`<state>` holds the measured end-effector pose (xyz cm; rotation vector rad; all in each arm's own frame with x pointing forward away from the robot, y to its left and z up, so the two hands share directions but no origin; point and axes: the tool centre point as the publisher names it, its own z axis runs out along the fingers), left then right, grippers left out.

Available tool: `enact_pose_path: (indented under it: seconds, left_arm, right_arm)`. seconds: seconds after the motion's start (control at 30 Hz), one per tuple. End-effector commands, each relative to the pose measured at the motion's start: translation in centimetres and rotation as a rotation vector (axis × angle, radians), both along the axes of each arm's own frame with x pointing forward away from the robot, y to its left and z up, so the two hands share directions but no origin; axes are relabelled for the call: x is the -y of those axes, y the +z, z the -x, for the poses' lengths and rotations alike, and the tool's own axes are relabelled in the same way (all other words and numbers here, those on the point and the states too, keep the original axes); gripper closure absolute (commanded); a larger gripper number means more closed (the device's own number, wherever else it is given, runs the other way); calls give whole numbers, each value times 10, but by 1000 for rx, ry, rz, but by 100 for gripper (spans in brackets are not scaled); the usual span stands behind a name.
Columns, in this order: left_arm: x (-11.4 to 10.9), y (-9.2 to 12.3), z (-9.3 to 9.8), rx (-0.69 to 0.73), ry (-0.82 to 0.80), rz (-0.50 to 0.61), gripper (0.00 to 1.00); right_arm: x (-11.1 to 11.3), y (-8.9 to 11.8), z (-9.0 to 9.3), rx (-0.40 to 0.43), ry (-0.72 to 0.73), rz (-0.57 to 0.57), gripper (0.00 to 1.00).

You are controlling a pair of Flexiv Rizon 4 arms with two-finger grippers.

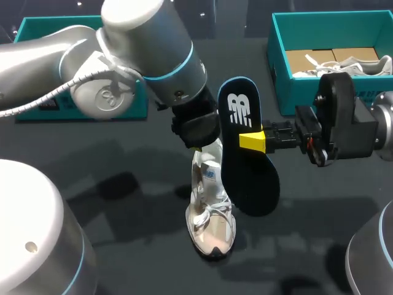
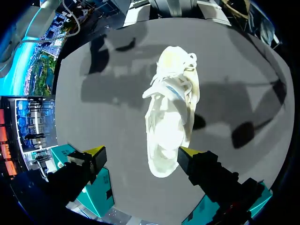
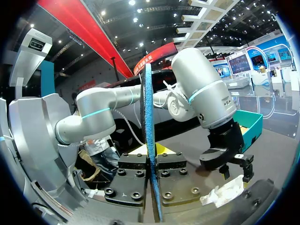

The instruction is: Take the shoe out of the shoebox, open the shoe tongue, remove and reinsert the insole, then place the shoe into the shoebox

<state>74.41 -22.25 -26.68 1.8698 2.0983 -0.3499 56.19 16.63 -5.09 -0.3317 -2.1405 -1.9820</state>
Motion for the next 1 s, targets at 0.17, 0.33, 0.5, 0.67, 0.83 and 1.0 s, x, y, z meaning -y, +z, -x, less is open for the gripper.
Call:
enact_pose_path:
  seconds: [0.17,0.33,0.5,0.67,0.83,1.0]
  left_arm:
    - [3,19,-6,-18,-68,331,0]
    - [8,45,-5,54,-107,485,0]
    - [8,45,-5,54,-107,485,0]
    - [8,45,-5,54,-107,485,0]
    - [13,51,-9,62,-97,668,0]
    - [20,64,-14,66,-92,814,0]
  right_arm:
    - [1,1,9,10,-112,31,100]
    - [1,1,9,10,-112,31,100]
    - [1,1,9,10,-112,31,100]
    - [1,1,9,10,-112,31,100]
    - [1,1,9,10,-112,31,100]
    - [1,1,9,10,-112,31,100]
